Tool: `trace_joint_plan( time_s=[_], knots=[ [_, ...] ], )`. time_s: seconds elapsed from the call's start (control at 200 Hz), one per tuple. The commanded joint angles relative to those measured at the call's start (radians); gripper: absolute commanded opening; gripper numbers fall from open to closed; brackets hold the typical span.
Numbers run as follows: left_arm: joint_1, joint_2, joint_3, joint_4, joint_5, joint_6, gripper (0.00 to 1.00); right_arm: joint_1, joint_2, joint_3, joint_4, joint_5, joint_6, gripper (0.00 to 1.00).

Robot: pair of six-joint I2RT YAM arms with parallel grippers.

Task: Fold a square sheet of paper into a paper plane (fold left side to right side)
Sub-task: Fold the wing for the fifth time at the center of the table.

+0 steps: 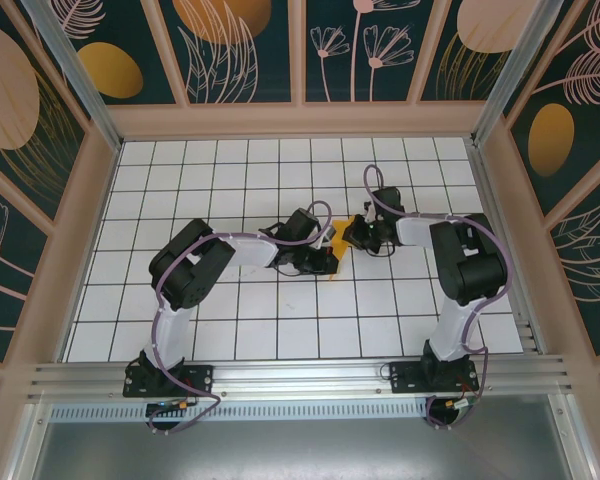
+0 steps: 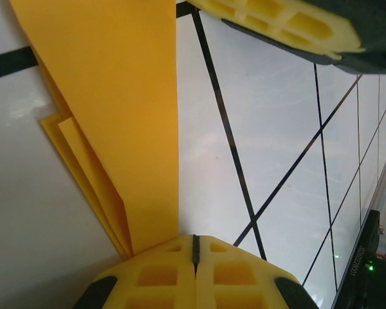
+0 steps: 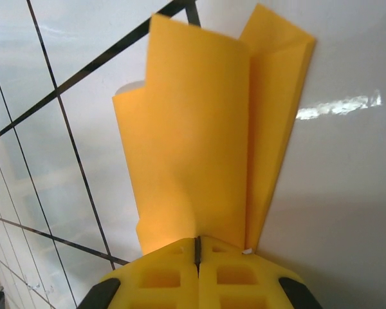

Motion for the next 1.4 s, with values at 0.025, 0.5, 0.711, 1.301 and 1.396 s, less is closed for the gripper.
trace_joint_plan(
  time_s=[0.025, 0.5, 0.711, 1.301, 1.396],
  knots=[
    [-0.007, 0.055, -0.066, -0.158, -0.073, 0.010, 0.04, -0.064, 0.059, 0.043, -0.004, 0.119, -0.046, 0.00],
    [-0.007, 0.049, -0.077, -0.152, -0.072, 0.002, 0.04, -0.144, 0.155, 0.179, -0.054, 0.113, -0.107, 0.00],
    [-0.007, 0.046, -0.079, -0.148, -0.071, 0.002, 0.04, -0.188, 0.190, 0.218, -0.051, 0.102, -0.119, 0.00],
    [-0.008, 0.029, -0.064, -0.142, -0.073, -0.006, 0.04, -0.219, 0.009, 0.216, -0.085, 0.060, -0.151, 0.00],
    [-0.008, 0.029, -0.059, -0.142, -0.076, -0.005, 0.04, -0.192, -0.076, 0.128, -0.049, 0.006, -0.111, 0.00]
  ],
)
